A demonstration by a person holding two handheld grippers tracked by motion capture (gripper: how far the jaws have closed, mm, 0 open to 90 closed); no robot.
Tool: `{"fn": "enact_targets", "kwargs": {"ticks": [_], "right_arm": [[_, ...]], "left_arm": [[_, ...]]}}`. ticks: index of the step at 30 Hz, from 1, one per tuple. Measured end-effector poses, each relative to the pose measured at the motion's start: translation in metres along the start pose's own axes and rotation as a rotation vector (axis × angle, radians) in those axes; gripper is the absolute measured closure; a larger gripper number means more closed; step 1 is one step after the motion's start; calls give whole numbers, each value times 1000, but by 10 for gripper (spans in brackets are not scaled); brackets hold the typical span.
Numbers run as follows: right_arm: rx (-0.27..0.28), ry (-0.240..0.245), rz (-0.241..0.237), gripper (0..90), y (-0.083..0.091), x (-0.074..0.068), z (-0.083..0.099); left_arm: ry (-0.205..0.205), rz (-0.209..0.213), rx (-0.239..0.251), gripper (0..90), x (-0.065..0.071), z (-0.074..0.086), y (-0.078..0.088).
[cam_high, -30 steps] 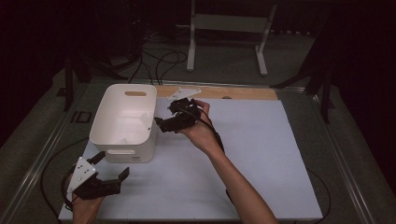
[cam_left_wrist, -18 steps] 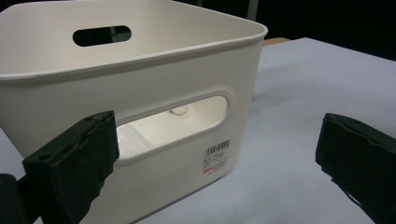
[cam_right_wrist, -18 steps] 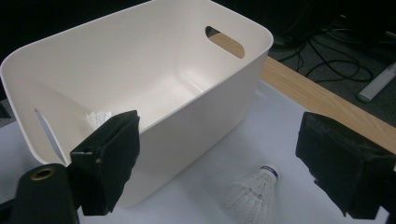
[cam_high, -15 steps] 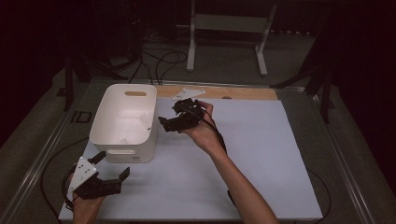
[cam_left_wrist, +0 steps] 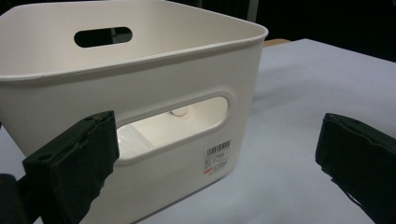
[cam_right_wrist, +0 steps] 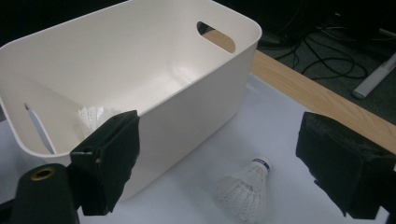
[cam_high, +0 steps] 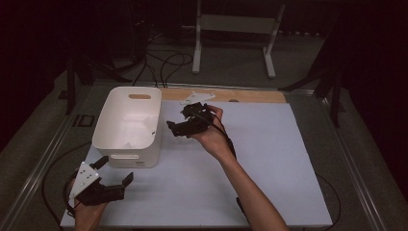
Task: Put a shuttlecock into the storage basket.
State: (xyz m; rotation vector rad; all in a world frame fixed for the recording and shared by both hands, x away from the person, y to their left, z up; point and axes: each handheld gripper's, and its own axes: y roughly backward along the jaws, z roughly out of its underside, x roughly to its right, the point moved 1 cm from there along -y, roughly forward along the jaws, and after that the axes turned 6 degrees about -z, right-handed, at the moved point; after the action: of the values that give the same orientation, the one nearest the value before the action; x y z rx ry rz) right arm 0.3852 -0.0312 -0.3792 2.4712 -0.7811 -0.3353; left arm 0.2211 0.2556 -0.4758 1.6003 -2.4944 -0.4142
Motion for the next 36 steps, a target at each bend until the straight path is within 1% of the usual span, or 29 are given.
{"fn": "enact_targets", "kwargs": {"ticks": [6,9,12,19,23,25,28,36], "right_arm": [[-2,0,6,135,1,2,3],[-3,-10,10,137,1,4,5],[-5,-6,14,137,2,4,6],[-7,-14,12,138,2,6,8],[-11,-9,17,138,1,7,10],[-18,-8,28,137,1,7,13],[-11,-11,26,137,1,8,15],[-17,-13,29,137,0,10,19]], "left_arm": [[-1,0,1,0,1,0,0],[-1,1,1,0,1,0,0],[-2,1,1,0,1,0,0],[-1,0,2,0,1,0,1],[-1,-1,2,0,1,0,1],[-1,-1,3,0,1,0,0],[1,-1,3,0,1,0,1],[-1,-1,2,0,1,0,1]]}}
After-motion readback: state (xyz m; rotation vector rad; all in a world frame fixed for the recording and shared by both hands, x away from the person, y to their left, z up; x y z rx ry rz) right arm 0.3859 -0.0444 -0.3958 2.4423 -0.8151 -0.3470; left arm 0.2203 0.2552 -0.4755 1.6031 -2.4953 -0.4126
